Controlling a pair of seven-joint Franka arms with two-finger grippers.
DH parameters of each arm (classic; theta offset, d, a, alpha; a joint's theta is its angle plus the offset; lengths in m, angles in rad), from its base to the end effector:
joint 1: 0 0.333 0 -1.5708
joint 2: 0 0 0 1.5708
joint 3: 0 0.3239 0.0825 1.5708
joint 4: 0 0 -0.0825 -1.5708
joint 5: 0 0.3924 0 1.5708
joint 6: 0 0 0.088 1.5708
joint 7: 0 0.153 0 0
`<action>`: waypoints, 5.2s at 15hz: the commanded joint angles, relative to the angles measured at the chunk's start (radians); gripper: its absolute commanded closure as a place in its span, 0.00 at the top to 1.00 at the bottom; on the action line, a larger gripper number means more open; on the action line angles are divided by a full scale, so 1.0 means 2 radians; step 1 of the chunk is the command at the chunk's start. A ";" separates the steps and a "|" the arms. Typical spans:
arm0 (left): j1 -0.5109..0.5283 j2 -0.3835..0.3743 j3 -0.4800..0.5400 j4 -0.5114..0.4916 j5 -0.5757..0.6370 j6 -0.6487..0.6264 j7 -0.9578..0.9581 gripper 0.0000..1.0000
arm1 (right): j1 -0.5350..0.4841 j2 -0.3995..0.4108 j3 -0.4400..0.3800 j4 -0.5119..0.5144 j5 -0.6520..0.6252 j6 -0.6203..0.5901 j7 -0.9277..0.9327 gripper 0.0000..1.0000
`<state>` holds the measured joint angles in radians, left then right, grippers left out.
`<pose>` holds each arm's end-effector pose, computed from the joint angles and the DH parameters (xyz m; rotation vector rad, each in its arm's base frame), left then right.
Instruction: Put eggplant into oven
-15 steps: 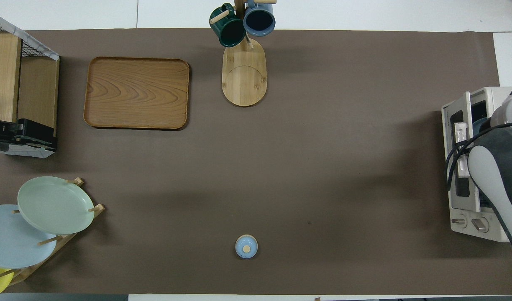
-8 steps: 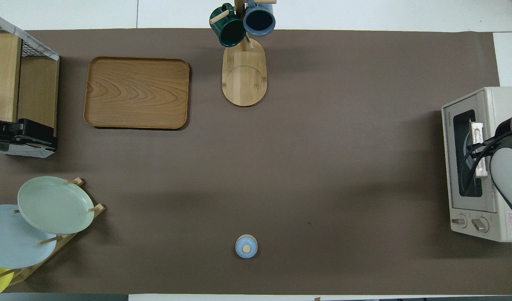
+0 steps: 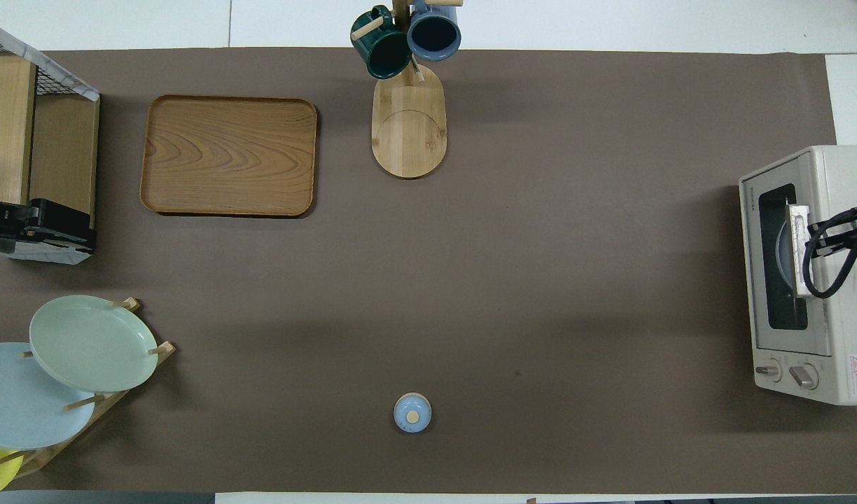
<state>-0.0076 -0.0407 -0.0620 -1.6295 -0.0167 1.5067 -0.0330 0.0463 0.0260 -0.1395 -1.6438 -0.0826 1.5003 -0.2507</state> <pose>0.5367 -0.0406 0.5757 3.1284 -0.0576 -0.1296 0.5469 -0.0635 0.5330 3.0633 0.2431 -0.2796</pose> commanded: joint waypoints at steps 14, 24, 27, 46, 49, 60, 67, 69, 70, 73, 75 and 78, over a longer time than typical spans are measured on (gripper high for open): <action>0.001 -0.005 0.000 -0.001 0.009 -0.007 0.002 1.00 | -0.005 -0.022 0.002 -0.013 0.012 0.011 0.029 1.00; 0.000 -0.005 0.000 -0.001 0.009 -0.007 0.002 1.00 | -0.005 -0.028 -0.004 -0.020 0.012 0.031 0.032 1.00; 0.001 -0.005 0.000 -0.001 0.010 -0.007 0.002 1.00 | -0.005 -0.028 -0.005 -0.020 0.013 0.032 0.049 1.00; 0.000 -0.005 0.000 -0.001 0.009 -0.007 0.002 1.00 | -0.007 -0.028 -0.001 -0.019 0.012 0.031 0.059 1.00; 0.000 -0.005 0.000 -0.001 0.009 -0.007 0.002 1.00 | -0.007 -0.028 -0.001 -0.019 0.012 0.031 0.059 1.00; 0.001 -0.005 0.000 -0.001 0.009 -0.007 0.002 1.00 | -0.007 -0.028 -0.001 -0.019 0.012 0.031 0.059 1.00; 0.001 -0.005 0.000 -0.001 0.009 -0.007 0.002 1.00 | -0.007 -0.028 -0.001 -0.019 0.012 0.031 0.059 1.00; 0.001 -0.005 0.000 -0.001 0.009 -0.007 0.002 1.00 | -0.007 -0.028 -0.001 -0.019 0.012 0.031 0.059 1.00; 0.000 -0.005 0.000 -0.001 0.010 -0.007 0.002 1.00 | -0.007 -0.028 -0.001 -0.019 0.012 0.031 0.059 1.00; 0.001 -0.005 0.000 -0.001 0.009 -0.007 0.002 1.00 | -0.007 -0.028 -0.001 -0.019 0.012 0.031 0.059 1.00; 0.000 -0.005 0.000 -0.001 0.009 -0.007 0.002 1.00 | -0.007 -0.028 -0.001 -0.019 0.012 0.031 0.059 1.00; 0.000 -0.005 0.000 -0.001 0.010 -0.007 0.002 1.00 | -0.007 -0.028 -0.001 -0.019 0.012 0.031 0.059 1.00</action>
<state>-0.0076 -0.0407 -0.0620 -1.6295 -0.0167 1.5067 -0.0330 0.0433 -0.0061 -0.1488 -1.6517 -0.0786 1.5422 -0.1454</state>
